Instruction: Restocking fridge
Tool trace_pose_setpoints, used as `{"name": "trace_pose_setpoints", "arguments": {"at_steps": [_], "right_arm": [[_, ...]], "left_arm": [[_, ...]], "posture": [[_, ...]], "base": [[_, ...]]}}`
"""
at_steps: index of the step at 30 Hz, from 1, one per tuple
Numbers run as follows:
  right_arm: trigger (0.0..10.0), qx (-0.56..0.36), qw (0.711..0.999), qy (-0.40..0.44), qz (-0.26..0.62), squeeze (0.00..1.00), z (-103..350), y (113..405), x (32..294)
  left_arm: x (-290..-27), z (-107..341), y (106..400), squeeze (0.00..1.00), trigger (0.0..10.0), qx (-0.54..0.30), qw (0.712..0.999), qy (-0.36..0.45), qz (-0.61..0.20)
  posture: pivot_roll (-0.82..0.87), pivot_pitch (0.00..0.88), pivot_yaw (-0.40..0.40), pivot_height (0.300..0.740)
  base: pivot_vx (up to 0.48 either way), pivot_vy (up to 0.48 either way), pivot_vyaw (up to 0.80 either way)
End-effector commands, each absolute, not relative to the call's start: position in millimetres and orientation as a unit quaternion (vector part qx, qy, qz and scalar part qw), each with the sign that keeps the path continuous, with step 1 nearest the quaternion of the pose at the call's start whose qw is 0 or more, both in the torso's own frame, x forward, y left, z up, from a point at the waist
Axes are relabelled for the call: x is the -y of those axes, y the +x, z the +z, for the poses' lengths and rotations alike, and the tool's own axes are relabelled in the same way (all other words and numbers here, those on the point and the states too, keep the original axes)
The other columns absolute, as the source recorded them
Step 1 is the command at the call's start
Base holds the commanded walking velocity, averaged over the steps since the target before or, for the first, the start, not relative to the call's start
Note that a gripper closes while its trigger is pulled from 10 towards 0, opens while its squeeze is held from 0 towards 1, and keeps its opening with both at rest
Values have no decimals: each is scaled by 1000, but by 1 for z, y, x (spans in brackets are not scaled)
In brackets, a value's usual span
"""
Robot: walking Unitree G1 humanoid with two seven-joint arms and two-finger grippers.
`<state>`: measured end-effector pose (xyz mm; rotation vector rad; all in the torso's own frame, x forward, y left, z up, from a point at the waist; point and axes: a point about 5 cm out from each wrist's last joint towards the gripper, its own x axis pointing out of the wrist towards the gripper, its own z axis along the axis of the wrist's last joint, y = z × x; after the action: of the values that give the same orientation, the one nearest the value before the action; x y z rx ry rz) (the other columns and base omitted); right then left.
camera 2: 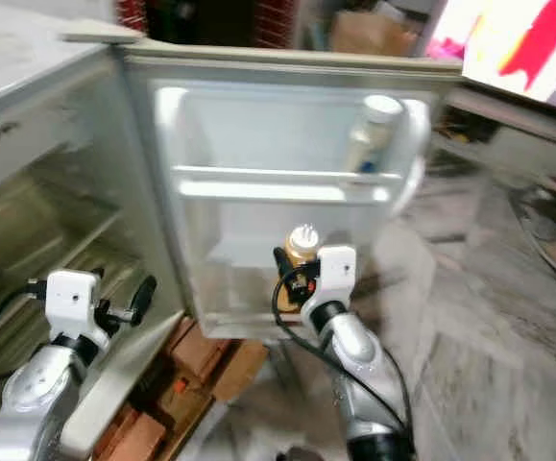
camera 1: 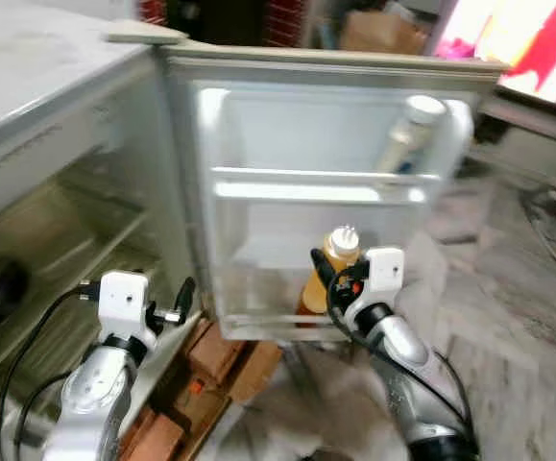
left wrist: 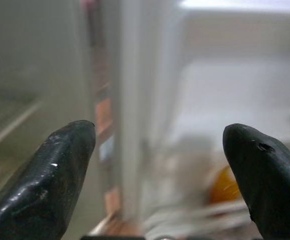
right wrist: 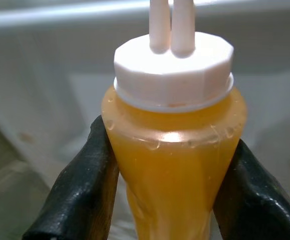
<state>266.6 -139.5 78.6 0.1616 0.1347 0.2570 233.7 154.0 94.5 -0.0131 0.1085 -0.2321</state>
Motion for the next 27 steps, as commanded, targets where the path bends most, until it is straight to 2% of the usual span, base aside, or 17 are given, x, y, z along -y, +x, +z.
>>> {"name": "trace_pose_setpoints", "arguments": {"at_steps": [1, 11, 17, 27], "right_arm": [[10000, -50, 983, 96, 149, 0, 88, 269, 128], [10000, -55, 980, 105, 160, 0, 87, 263, 126], [10000, -56, 979, 107, 163, 0, 87, 264, 124], [10000, -52, 979, 109, 163, 0, 89, 266, 123]], "left_arm": [[-166, 92, 229, 0, 10000, -63, 994, 4, -94], [-172, 90, 219, 0, 10000, -63, 996, 4, -62], [-174, 93, 223, 0, 10000, -55, 997, 8, -54], [-179, 95, 226, 0, 10000, -50, 998, 14, -30]], "posture": [[114, 13, -67, 740], [116, 22, -62, 740], [115, 24, -63, 695], [115, 28, -61, 647]], "base": [[0, 0, 0], [0, 0, 0], [0, 0, 0], [0, 0, 0]]}}
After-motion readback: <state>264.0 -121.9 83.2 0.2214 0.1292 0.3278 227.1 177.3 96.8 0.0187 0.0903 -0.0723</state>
